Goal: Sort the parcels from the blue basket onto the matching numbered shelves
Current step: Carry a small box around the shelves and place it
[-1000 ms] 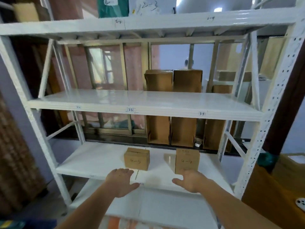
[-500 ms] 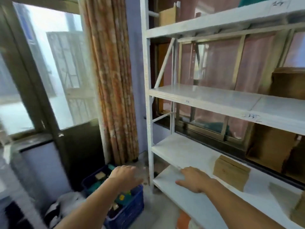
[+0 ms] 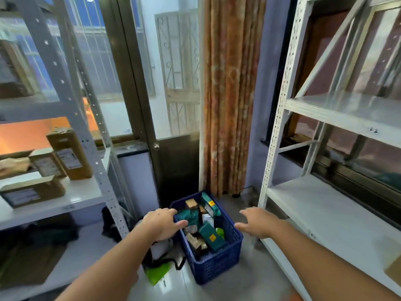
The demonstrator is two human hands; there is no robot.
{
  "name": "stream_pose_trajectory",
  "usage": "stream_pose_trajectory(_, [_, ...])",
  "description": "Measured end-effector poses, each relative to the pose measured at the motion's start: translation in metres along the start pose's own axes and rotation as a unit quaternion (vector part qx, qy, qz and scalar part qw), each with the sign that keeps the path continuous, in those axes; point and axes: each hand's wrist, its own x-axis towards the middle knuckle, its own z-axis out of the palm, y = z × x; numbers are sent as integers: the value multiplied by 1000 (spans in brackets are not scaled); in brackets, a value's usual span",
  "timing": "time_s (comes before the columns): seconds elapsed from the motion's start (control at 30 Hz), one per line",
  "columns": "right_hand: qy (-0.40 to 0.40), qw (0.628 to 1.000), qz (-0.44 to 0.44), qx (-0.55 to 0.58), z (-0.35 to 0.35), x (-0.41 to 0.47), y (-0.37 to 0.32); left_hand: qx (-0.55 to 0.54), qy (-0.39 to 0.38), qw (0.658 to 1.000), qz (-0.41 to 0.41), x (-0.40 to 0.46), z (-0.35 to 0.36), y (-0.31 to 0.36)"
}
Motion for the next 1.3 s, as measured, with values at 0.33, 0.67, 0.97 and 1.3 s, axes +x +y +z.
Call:
stream_pose_trajectory(0.33, [-65,997,-42,-13,-38,122,32,-40,-50,998,-27,93,-5,10])
stream_pose_trajectory(0.67, [-103,992,-64,-33,-50,232,48,-59,-40,996,-47,182,-15,3])
stream_pose_trajectory(0.97, [-115,993,-34,3,-58,340,24,-103,-66,991,-48,294,-28,-52])
stream_pose_trajectory(1.3, [-149,988,20,41,-52,427,54,-105,-108,988,-40,402,-30,-64])
